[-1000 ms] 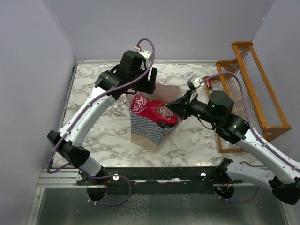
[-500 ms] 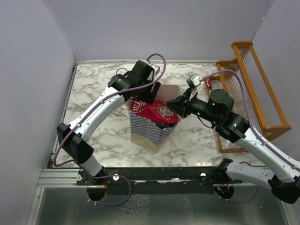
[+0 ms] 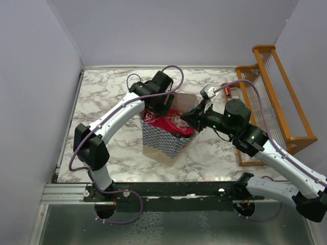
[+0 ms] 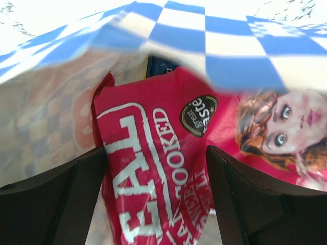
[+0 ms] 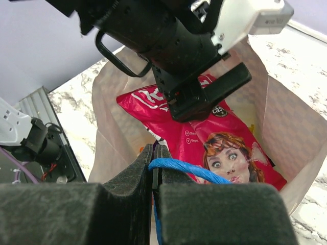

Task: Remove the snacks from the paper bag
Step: Take out the snack from the paper bag.

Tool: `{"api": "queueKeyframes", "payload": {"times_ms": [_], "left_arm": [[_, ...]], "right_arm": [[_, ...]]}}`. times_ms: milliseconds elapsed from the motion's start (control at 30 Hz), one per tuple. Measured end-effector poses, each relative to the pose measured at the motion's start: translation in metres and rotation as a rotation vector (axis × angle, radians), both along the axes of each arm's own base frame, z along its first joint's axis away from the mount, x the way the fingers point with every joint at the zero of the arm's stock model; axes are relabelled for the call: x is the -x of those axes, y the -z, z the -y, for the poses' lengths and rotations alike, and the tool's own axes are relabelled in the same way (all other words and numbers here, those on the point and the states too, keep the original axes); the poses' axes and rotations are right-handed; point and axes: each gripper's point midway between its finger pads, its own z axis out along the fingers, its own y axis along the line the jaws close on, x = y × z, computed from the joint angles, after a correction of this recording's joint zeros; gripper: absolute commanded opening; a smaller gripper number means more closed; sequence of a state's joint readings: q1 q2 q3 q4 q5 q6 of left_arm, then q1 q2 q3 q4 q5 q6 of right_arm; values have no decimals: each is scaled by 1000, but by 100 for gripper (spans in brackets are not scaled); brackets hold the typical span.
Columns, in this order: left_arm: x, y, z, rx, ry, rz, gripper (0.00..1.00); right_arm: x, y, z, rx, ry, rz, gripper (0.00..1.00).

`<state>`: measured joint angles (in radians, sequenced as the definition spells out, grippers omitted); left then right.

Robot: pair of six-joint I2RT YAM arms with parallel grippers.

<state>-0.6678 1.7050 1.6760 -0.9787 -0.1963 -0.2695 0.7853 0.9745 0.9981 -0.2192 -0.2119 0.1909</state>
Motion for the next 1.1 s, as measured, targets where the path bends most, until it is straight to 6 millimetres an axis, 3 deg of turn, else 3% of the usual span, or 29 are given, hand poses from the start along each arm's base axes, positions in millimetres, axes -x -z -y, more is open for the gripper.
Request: {"api": "queueKeyframes", "payload": {"times_ms": [67, 200, 567, 933, 1100], "left_arm": [[-1, 10, 1, -12, -5, -21, 81], [5, 25, -2, -31, -8, -63, 68], [2, 21, 7, -7, -8, -74, 24], [2, 13, 11, 13, 6, -72, 8], [4, -6, 16, 49, 16, -65, 3]], "right_arm": [[0, 1, 0, -2, 0, -4, 2], [1, 0, 1, -7, 1, -5, 2], [3, -1, 1, -25, 0, -10, 2], [3, 15, 1, -22, 19, -68, 2], [2, 19, 5, -32, 50, -90, 3]]}}
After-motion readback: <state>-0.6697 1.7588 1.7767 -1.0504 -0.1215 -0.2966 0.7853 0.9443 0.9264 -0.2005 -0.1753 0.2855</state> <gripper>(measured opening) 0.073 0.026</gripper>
